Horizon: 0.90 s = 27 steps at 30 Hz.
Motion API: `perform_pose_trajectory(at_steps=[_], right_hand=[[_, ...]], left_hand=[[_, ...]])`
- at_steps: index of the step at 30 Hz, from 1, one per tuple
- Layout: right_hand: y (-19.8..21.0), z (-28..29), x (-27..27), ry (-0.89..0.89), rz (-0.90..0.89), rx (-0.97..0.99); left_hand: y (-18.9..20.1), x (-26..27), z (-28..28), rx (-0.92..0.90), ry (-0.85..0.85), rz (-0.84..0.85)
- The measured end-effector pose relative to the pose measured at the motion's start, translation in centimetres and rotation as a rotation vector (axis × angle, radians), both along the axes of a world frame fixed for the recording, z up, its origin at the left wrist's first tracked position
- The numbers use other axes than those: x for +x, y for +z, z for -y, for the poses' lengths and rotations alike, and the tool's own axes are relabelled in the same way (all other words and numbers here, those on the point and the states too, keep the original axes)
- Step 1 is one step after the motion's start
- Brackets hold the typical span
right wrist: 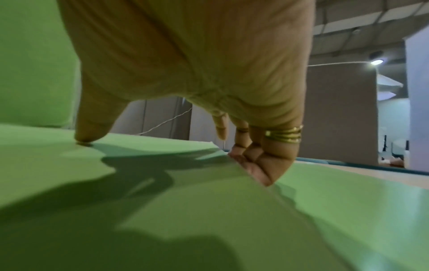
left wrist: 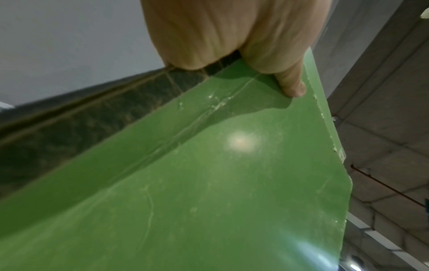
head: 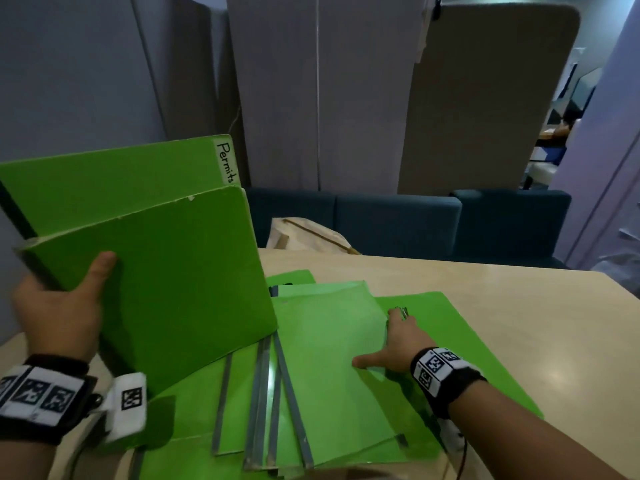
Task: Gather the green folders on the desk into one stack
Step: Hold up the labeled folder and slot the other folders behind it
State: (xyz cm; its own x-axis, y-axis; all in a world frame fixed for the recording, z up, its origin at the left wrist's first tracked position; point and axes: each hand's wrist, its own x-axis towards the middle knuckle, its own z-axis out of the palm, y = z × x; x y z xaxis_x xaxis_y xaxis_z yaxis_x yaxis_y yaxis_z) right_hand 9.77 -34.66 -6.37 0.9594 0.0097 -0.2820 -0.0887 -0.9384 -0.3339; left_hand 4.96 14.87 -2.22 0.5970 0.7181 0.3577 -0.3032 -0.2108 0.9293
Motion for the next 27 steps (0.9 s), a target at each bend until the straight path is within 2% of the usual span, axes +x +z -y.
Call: perform_pose_trajectory(at_steps=[3,8,11,14,17,20,23,25,27], right_hand=[[0.3,-0.8,0.2,-0.023,-0.050,0.029],[0.8,-0.6,0.6,-0.086,-0.084,0.063],[0.9,-0.8,0.7,-0.080,-0.149,0.143],[0.6,-1.0,0.4,-0.110,-0.183,0.279],[0.8,-0.3,0.8,-0.205,-0.108,0.482],[1.8,2.4,1.2,-0.335,0.052,0.702],[3.2,6.2,0.9,-0.453,0.152,0.669],[3.2,8.6,0.6,-0.485,0.097,0.555],[2.6,10.5,-0.1,-0.445,-0.020,0.324]], left_hand=[[-1.2,0.0,-0.6,-0.027,0.096,-0.028],[0.9,-1.6,3.2,0.014,0.332,-0.026],[2.1,-2.3,4.9,0.030,0.317,0.000],[3.8,-3.6,6.4,0.133,0.230,0.112],[3.5,-3.7,5.3,0.143,0.229,0.155],[3.6,-3.7,5.0,0.148,0.212,0.164],[3.6,-3.8,4.8,0.135,0.205,0.165],[3.6,-3.9,4.9,0.134,0.217,0.164],[3.8,-4.0,5.5,0.148,0.231,0.132]])
